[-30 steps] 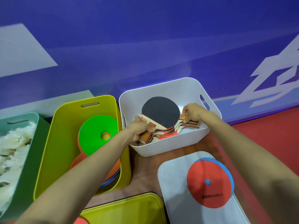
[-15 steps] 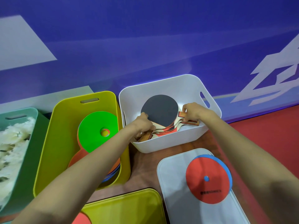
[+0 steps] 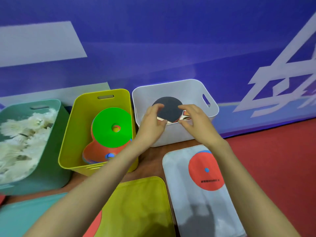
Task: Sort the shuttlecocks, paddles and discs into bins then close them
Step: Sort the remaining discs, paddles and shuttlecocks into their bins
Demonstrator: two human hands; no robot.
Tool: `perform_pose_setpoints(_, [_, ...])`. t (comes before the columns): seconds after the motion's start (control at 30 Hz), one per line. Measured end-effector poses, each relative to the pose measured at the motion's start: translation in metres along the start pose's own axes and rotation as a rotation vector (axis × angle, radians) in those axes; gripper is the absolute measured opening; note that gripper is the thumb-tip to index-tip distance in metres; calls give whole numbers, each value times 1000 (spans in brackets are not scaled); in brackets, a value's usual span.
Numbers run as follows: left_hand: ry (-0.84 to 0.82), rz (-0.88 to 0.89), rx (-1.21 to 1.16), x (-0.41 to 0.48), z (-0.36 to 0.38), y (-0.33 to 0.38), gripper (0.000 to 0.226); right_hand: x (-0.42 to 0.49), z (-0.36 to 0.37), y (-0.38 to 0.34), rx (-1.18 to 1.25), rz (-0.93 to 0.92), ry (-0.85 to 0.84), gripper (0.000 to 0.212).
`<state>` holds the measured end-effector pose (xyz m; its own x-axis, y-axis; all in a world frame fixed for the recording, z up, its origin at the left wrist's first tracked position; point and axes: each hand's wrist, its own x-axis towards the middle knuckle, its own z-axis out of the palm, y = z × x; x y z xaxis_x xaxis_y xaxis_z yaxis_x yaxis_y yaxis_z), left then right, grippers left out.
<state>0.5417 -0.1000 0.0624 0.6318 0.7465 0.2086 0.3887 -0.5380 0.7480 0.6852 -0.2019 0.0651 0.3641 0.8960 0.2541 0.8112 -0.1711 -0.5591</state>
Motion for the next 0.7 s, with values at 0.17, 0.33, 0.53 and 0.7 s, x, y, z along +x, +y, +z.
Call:
perform_pose_setpoints(0.17, [18, 116, -54, -68, 25, 3, 36, -84, 13, 3, 86, -4, 203, 36])
perform_pose_setpoints(0.33, [-235, -75, -35, -108, 86, -28, 36, -142, 56, 62, 14, 267, 25, 42])
perform_pose_setpoints(0.53, [-461, -670, -179, -107, 148, -43, 59, -164, 93, 116, -218, 697, -158, 59])
perform_pose_setpoints(0.7, [-424, -923, -423, -100, 179, -35, 67, -162, 92, 135, -214, 912, -80, 76])
